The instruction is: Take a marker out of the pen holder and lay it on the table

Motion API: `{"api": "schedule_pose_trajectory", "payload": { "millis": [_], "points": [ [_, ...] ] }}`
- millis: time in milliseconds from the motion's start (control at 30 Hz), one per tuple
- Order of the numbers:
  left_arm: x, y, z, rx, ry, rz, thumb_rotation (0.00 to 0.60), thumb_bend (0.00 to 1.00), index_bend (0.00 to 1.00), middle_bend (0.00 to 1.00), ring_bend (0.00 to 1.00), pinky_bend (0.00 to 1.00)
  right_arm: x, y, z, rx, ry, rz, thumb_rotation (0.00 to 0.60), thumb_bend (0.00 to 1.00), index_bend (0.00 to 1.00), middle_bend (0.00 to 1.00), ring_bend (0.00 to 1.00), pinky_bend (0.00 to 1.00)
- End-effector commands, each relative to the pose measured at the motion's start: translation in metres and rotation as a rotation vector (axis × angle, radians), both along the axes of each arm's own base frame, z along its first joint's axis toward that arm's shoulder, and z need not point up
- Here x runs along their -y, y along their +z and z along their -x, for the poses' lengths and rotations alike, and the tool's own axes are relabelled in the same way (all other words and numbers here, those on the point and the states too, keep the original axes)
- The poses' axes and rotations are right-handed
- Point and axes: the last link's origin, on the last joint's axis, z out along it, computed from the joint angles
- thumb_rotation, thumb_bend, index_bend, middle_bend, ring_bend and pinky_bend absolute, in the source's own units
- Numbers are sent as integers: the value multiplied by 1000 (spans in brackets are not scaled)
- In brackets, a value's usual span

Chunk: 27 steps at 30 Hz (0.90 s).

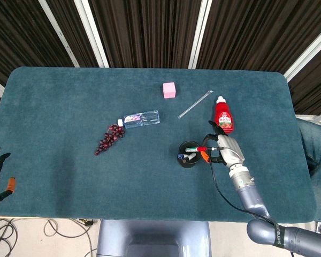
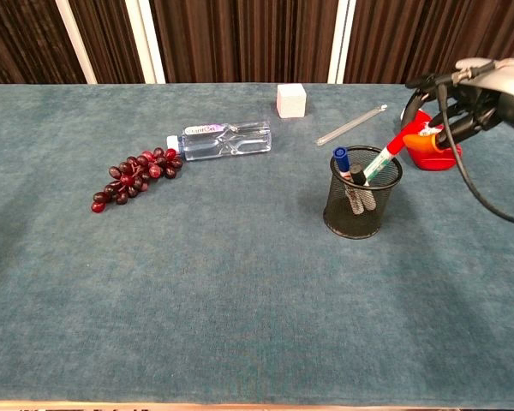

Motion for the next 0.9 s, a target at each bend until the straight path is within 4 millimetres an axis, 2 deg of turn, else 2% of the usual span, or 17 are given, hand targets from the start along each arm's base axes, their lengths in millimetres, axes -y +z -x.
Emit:
{"api": "schedule_pose_trajectory", "payload": {
  "millis": [33, 333, 500, 700, 900],
  "points": [
    [0, 0, 0, 1, 1, 0, 600, 432, 142, 16, 0, 0, 3, 12, -7, 1, 12, 18, 600, 529, 680, 0, 76, 196],
    [0, 0, 0, 3, 1, 1, 600, 432, 143, 15, 0, 0, 11, 61, -25, -15, 32, 70, 600, 529, 687, 0, 78, 196],
    [0, 0, 0, 4, 1, 0, 600, 432, 143, 15, 0, 0, 12, 96, -30, 13, 16, 94, 600, 529, 687, 0, 79, 196],
    [0, 0, 0, 5, 2, 0, 600, 432, 143, 15, 0, 0, 4, 123, -16, 36, -27, 105, 600, 529, 691, 0, 79, 196],
    [1, 0, -1, 4, 1, 1, 600, 432, 143, 15, 0, 0, 1, 121, 9, 38, -79, 88, 600, 529, 691, 0, 79, 196]
  ]
}}
